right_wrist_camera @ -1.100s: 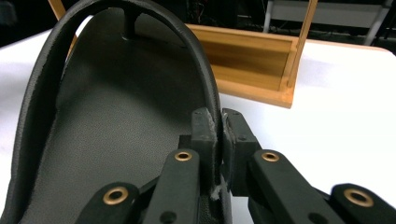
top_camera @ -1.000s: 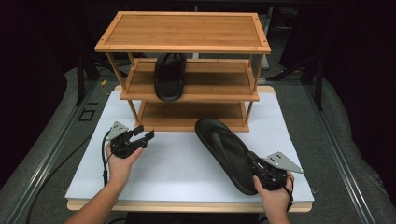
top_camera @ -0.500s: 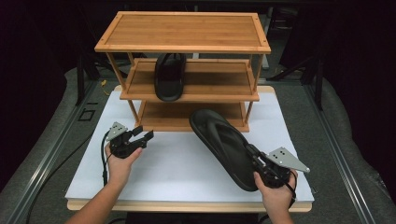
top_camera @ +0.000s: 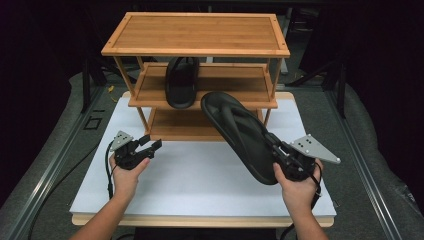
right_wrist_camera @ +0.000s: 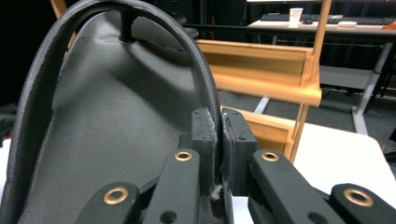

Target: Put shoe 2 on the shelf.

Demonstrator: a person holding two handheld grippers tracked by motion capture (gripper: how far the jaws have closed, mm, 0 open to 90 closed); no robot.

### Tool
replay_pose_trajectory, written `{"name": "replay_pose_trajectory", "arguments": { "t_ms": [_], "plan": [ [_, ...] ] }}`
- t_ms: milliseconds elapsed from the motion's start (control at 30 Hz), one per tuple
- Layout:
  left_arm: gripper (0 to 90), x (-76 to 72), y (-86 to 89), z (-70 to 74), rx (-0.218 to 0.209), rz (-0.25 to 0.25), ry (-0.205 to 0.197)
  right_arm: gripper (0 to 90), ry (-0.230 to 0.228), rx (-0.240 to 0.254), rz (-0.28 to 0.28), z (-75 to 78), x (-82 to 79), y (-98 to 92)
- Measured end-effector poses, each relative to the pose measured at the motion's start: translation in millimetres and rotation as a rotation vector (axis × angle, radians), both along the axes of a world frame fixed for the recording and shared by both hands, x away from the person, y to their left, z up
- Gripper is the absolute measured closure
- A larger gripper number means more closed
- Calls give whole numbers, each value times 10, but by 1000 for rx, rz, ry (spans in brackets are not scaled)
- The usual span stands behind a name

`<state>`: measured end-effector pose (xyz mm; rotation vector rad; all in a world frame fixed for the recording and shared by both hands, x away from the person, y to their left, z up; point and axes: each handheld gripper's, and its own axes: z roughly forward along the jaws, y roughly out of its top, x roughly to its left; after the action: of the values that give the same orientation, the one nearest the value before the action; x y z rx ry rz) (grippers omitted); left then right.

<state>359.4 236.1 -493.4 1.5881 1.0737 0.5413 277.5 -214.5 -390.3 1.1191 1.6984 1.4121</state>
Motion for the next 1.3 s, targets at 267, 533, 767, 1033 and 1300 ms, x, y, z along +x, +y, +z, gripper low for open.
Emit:
{"name": "replay_pose_trajectory", "arguments": {
  "t_ms": [267, 533, 767, 1033, 1300],
  "plan": [
    [429, 4, 20, -4, 3, 6, 3, 845, 18, 31, -37, 138, 305, 8],
    [429, 10, 34, -3, 2, 9, -1, 845, 11, -4, -90, 253, 620, 124],
    [429, 18, 47, -2, -1, 14, -1, 845, 25, -32, -116, 274, 891, 306],
    [429, 31, 58, -9, 1, 13, 2, 844, 52, -53, -148, 315, 1222, 494],
    [428, 40, 79, -14, -7, 16, 7, 844, 41, -24, -180, 377, 1474, 601]
  ]
}}
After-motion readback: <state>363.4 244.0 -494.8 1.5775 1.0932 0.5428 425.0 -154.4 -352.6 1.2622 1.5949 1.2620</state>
